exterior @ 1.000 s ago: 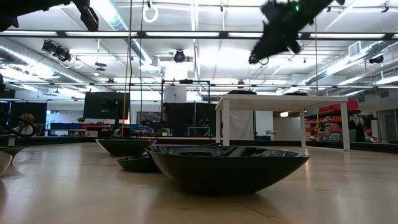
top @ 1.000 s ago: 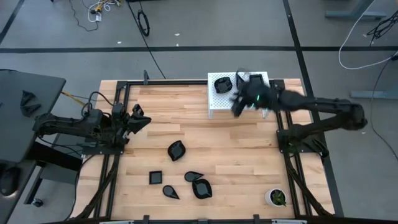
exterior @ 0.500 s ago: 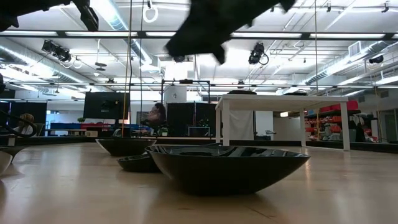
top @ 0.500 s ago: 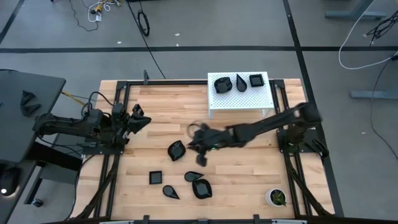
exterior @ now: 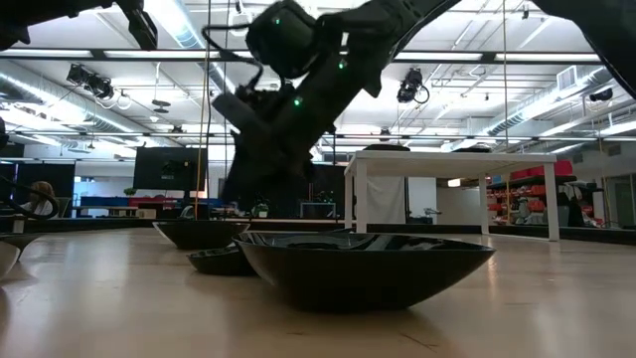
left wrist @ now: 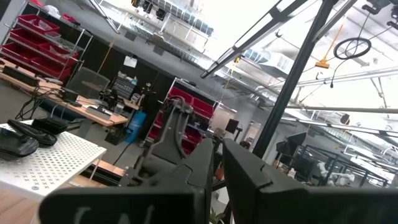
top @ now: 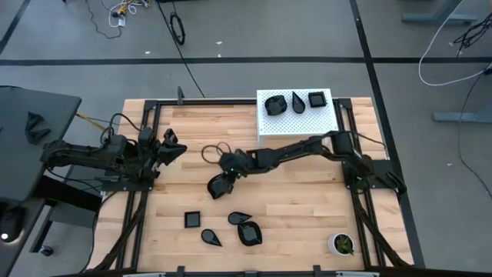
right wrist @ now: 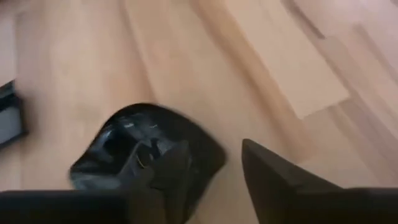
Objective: Pick & Place Mini shaped plates
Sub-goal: Stack the leaf shaped plate on top of the leaf shaped plates on the shelf
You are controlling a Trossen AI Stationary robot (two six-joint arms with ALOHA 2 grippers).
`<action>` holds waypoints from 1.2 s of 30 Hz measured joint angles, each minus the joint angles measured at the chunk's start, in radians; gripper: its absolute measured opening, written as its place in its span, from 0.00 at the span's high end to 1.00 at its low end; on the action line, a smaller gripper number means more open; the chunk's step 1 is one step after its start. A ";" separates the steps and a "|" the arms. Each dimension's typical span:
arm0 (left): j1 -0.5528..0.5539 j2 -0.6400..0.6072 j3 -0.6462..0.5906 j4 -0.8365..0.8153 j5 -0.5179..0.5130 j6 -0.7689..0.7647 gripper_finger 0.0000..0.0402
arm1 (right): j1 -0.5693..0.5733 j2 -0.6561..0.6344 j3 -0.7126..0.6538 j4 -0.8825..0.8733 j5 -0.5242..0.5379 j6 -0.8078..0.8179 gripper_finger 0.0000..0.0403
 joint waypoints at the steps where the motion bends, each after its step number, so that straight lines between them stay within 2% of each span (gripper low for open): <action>1: 0.000 0.000 0.000 0.000 0.000 0.000 0.90 | -0.006 0.002 0.001 -0.006 -0.005 0.015 0.59; 4: 0.000 0.000 0.000 0.000 0.000 0.000 0.90 | -0.012 0.003 0.001 -0.046 -0.005 0.048 0.53; 7: 0.000 0.000 0.000 0.000 0.000 0.000 0.90 | -0.004 0.003 0.001 -0.072 -0.012 0.052 0.53; 11: 0.000 0.000 0.000 0.000 0.000 0.000 0.90 | 0.006 0.003 0.001 -0.068 -0.049 0.052 0.58; 19: 0.000 0.000 0.000 0.000 0.000 0.000 0.90 | 0.009 0.003 0.001 -0.070 -0.014 0.067 0.69; 30: 0.000 0.000 0.000 0.000 0.000 0.000 0.90 | 0.011 0.054 0.001 -0.025 -0.022 0.079 0.66; 36: 0.000 0.000 0.000 -0.001 0.000 0.000 0.90 | 0.011 0.056 0.001 0.015 -0.022 0.071 0.78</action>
